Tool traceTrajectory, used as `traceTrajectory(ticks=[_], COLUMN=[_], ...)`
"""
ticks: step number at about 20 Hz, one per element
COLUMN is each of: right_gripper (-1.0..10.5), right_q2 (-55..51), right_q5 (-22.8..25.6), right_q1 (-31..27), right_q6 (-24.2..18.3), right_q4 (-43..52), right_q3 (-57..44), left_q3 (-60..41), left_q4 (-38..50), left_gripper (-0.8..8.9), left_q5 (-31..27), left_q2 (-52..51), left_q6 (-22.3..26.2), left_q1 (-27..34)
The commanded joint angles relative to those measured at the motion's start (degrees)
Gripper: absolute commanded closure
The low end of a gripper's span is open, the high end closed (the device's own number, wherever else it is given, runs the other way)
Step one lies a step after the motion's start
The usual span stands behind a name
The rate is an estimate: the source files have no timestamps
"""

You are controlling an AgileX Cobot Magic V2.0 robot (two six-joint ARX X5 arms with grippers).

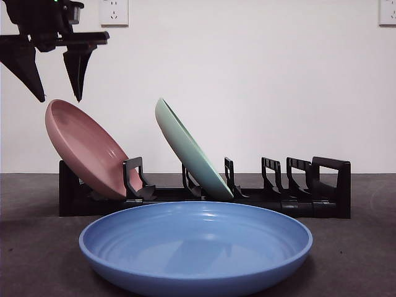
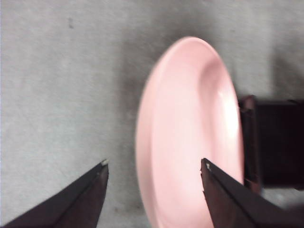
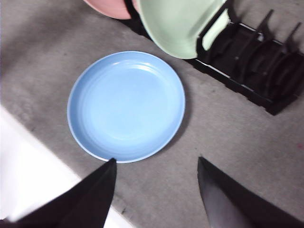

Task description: Place the plate

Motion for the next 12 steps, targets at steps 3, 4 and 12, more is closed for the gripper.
traceTrajectory(ticks=[3, 4, 12], right_gripper=[6.9, 6.9, 6.9], right_q2=[0.33, 0.33, 0.33], right_q5=[0.24, 0.24, 0.66], right_q1=[0.48, 0.48, 0.48], right_q6=[0.63, 0.63, 0.63], right_q4=[-0.48, -0.48, -0.46], right_q3=[1.01, 1.01, 1.01], left_q3=[1.68, 1.68, 1.68], left_q4=[1.03, 1.22, 0.24], left_gripper=[5.14, 5.15, 6.32], left_q5=[-1.79, -1.79, -1.75], left_q2=[1.92, 1.97, 4.13], left_q6=[1.53, 1.55, 2.05], left_q1=[-0.22, -0.22, -0.22])
